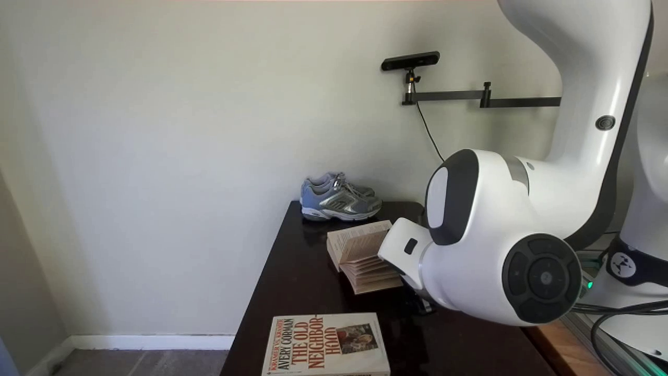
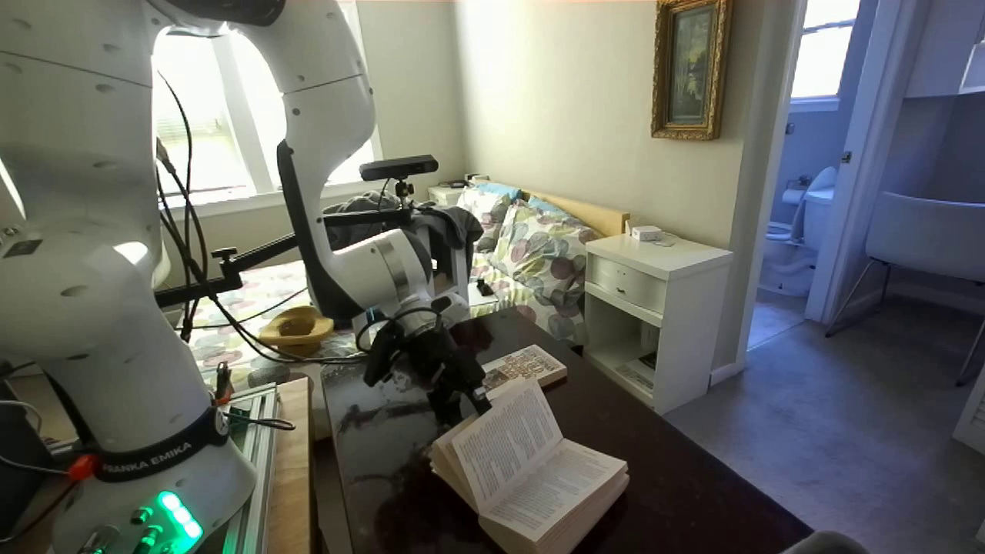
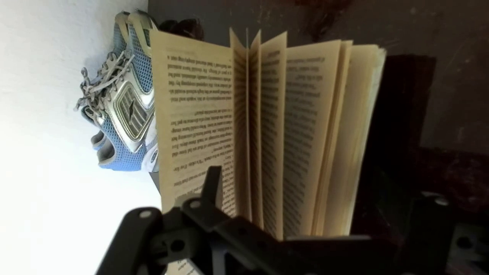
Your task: Close the open book.
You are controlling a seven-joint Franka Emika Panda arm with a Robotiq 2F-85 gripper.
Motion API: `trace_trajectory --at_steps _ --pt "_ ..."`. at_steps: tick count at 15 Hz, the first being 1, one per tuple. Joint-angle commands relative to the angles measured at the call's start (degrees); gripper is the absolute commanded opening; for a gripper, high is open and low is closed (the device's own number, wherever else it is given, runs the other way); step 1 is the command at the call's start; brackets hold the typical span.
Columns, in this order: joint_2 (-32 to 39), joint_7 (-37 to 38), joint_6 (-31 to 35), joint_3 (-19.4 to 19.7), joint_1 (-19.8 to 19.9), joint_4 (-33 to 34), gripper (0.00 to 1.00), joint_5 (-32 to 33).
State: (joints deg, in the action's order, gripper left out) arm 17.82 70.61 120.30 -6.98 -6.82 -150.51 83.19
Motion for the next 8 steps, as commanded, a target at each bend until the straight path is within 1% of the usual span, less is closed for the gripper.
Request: trace_trajectory --at_steps 1,8 --pt "0.8 2.4 -0.1 0.2 0.7 0.0 1.0 2.8" --pt "-2.2 3.0 -3.1 0.1 0.6 -1.0 1.0 2.5"
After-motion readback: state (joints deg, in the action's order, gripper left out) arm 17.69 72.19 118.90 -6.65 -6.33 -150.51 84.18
